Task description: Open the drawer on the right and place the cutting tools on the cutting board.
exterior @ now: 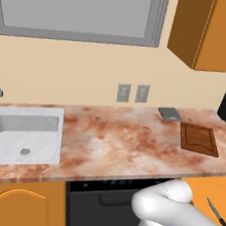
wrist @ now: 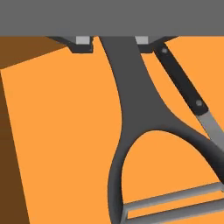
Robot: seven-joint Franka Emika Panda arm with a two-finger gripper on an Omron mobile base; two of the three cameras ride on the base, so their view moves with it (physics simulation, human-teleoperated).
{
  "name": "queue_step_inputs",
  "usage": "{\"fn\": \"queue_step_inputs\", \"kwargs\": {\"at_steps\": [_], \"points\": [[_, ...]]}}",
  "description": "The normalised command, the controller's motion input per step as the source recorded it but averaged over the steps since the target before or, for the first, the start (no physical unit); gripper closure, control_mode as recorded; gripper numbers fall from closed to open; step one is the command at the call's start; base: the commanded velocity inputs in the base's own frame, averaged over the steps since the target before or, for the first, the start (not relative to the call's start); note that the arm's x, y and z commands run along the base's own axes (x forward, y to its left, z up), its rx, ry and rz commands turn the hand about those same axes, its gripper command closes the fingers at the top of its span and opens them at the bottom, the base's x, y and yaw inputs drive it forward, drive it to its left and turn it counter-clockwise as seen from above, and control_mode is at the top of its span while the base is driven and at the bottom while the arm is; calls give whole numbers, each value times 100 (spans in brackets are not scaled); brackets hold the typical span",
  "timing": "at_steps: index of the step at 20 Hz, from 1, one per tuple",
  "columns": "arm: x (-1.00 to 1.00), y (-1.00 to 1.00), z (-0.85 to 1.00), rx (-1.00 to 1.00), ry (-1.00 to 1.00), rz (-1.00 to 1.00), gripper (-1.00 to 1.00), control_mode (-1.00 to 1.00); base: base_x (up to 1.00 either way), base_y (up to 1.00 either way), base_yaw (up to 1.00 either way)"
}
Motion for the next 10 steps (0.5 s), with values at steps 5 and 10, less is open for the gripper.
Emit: {"fn": "queue_step_inputs", "kwargs": {"at_steps": [5,10], "points": [[-24,59,100,3,-7,0,100,-100,0,0,0],[1,84,96,0,-11,0,100,-100,0,0,0]]}}
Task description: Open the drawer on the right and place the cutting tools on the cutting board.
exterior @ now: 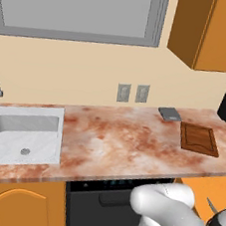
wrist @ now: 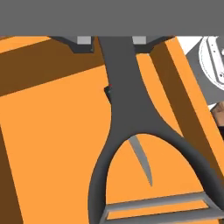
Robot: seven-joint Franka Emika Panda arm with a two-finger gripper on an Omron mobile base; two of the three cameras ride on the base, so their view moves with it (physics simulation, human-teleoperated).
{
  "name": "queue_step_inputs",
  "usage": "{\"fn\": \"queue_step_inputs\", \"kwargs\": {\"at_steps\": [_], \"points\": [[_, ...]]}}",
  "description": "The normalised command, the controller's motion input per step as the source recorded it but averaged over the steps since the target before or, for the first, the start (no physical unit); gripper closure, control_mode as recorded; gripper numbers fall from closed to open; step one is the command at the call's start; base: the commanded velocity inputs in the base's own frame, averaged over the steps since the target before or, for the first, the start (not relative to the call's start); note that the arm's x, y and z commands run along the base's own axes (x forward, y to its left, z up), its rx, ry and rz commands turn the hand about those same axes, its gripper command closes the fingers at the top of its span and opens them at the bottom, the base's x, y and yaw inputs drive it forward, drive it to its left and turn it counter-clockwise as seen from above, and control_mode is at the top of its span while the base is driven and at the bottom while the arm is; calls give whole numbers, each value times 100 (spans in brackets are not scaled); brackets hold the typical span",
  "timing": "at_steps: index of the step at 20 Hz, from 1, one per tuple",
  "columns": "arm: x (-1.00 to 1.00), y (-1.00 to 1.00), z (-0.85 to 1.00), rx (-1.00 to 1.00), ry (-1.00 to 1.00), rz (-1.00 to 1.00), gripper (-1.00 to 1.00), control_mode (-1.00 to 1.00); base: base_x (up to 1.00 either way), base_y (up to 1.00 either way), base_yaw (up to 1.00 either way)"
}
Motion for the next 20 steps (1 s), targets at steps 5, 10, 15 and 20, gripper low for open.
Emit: {"fn": "queue_step_inputs", "kwargs": {"at_steps": [5,10,15,20], "points": [[43,80,65,0,-3,0,100,-100,0,0,0],[76,58,30,0,0,0,100,-100,0,0,0],[85,29,19,0,0,0,100,-100,0,0,0],[77,4,7,0,-1,-1,100,-100,0,0,0]]}}
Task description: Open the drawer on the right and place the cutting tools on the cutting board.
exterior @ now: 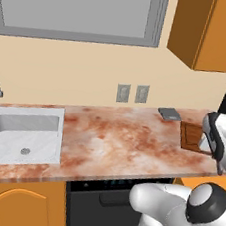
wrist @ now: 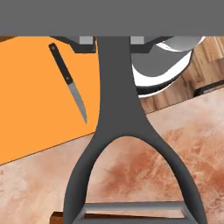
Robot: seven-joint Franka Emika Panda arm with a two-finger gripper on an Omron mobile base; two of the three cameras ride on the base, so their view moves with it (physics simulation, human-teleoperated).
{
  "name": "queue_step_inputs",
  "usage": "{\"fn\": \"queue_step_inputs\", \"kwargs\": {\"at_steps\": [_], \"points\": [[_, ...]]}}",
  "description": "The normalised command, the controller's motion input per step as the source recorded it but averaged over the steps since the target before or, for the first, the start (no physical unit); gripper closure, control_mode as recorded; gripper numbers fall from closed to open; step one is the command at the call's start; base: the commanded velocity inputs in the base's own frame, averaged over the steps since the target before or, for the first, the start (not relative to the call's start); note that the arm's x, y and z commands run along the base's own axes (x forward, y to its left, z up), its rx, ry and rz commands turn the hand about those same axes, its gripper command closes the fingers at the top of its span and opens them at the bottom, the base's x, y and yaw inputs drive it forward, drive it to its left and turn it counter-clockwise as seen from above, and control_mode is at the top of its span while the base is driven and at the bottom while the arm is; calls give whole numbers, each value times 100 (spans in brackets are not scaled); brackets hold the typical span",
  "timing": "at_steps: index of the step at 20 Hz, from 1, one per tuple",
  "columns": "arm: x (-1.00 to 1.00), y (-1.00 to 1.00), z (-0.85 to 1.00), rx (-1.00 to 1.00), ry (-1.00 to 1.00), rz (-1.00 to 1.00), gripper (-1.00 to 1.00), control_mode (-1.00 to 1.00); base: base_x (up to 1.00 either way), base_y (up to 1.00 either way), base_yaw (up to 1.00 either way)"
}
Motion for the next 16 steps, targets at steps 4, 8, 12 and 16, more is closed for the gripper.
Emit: {"fn": "queue_step_inputs", "kwargs": {"at_steps": [4,8,12,16], "points": [[62,6,0,0,-6,-3,100,-100,0,0,0],[68,3,0,0,-9,-3,100,-100,0,0,0],[60,1,0,0,-6,-5,100,-100,0,0,0],[52,2,-4,-2,-5,-6,100,-100,0,0,0]]}}
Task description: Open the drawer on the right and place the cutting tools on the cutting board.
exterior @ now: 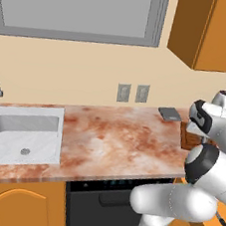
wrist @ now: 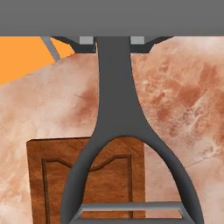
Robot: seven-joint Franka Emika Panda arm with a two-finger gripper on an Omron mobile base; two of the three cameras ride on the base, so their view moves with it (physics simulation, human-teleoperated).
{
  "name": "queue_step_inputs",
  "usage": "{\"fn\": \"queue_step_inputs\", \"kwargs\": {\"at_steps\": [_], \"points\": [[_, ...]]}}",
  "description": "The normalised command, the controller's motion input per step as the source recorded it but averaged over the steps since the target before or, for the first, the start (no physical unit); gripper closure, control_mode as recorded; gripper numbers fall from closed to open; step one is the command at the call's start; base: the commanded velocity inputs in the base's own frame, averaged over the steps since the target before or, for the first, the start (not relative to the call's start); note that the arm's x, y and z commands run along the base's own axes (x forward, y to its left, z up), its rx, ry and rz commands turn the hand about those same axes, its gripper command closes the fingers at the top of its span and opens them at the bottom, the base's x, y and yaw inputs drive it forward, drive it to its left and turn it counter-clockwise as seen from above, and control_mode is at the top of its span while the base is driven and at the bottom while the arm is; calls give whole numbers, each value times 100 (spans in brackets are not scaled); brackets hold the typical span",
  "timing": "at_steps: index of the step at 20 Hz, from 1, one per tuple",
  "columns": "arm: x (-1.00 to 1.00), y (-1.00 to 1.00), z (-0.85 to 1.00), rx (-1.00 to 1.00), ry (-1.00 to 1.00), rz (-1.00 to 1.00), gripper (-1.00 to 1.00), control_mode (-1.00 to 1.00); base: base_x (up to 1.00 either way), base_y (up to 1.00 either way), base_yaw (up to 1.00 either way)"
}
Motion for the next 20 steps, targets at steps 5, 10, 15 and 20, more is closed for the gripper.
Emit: {"fn": "queue_step_inputs", "kwargs": {"at_steps": [5,10,15,20], "points": [[41,-1,-19,-9,-6,-6,100,-100,0,0,0],[31,-11,-31,-11,-5,-2,100,-100,0,0,0],[8,-36,-13,-11,-4,0,100,-100,0,0,0],[11,-33,-2,-5,0,0,100,-100,0,0,0]]}}
